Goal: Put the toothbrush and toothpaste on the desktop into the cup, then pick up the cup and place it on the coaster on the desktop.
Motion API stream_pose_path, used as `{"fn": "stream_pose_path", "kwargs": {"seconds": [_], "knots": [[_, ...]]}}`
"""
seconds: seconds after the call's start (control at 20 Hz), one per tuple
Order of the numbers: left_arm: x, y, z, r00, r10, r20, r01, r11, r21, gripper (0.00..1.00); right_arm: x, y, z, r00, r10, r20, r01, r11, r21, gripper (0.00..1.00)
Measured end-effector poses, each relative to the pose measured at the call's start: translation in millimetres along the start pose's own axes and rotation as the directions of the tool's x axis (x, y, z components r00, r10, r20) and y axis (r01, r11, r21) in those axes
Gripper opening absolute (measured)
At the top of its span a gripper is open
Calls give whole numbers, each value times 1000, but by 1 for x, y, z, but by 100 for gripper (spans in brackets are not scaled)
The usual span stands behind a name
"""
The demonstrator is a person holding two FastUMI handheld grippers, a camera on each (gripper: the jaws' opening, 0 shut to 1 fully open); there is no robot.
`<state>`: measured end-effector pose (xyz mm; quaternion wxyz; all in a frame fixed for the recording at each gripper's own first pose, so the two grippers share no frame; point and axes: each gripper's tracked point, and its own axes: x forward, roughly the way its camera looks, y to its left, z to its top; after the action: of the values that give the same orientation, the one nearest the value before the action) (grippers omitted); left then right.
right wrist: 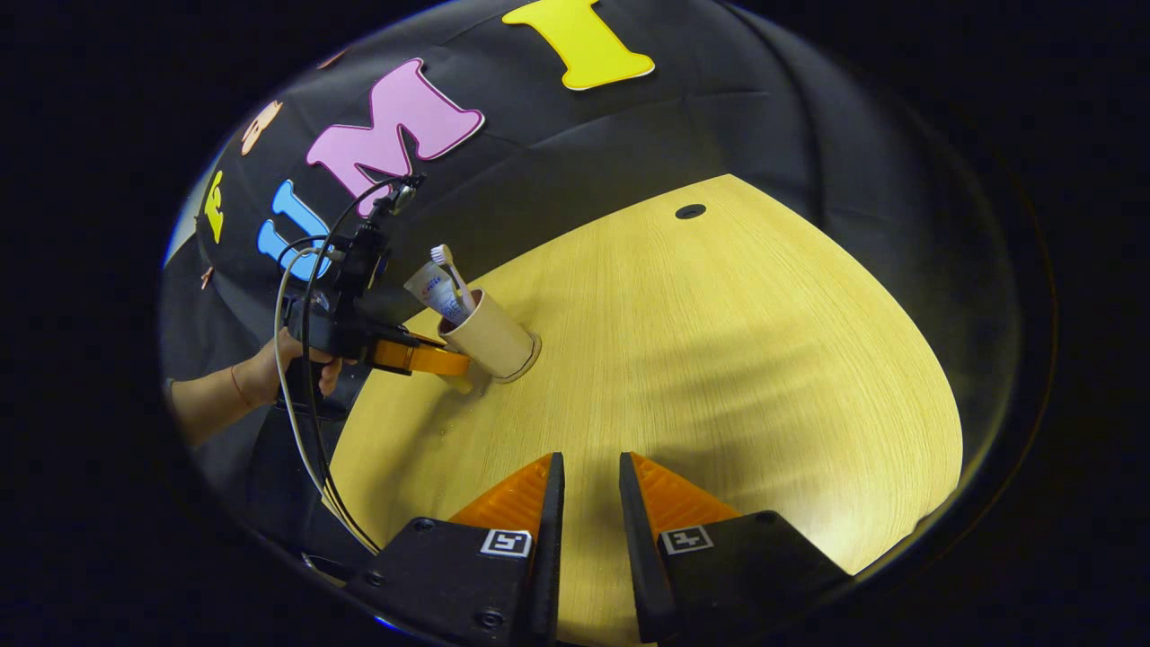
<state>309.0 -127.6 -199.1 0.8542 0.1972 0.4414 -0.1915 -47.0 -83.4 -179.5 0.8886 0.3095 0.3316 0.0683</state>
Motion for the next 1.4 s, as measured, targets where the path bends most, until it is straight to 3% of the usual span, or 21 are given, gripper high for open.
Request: {"fn": "stream_pose_path", "kwargs": {"seconds": [0.4, 0.5, 0.6, 0.7, 0.8, 1.15, 1.4], "knots": [[0, -2, 2, 1000, 17, 12, -17, 1000, 7, 30, 1, -1, 0, 1000, -2, -1, 2, 1000, 3, 37], [-1, -4, 0, 1000, 9, 9, -9, 1000, 12, 43, 1, 0, -1, 1000, -3, -2, 3, 1000, 4, 37], [-3, -6, -2, 1000, 4, 9, -4, 1000, 20, 63, 1, 1, -1, 1000, -3, 1, 3, 1000, 4, 37], [-5, -9, -4, 1000, -4, 10, 4, 1000, 25, 75, 2, 2, 0, 1000, -4, 1, 4, 1000, 3, 37], [-11, -8, -4, 1000, 0, 20, 0, 1000, 30, 81, 1, 4, -1, 1000, -4, 1, 4, 1000, 2, 37], [-63, 5, -21, 992, 15, 128, -8, 998, -55, 84, 2, 29, -2, 1000, 21, -4, -21, 1000, -14, 37], [-121, 24, -56, 972, 74, 225, -40, 988, -151, 83, 0, 50, -3, 999, 35, -9, -35, 999, -34, 37]]}}
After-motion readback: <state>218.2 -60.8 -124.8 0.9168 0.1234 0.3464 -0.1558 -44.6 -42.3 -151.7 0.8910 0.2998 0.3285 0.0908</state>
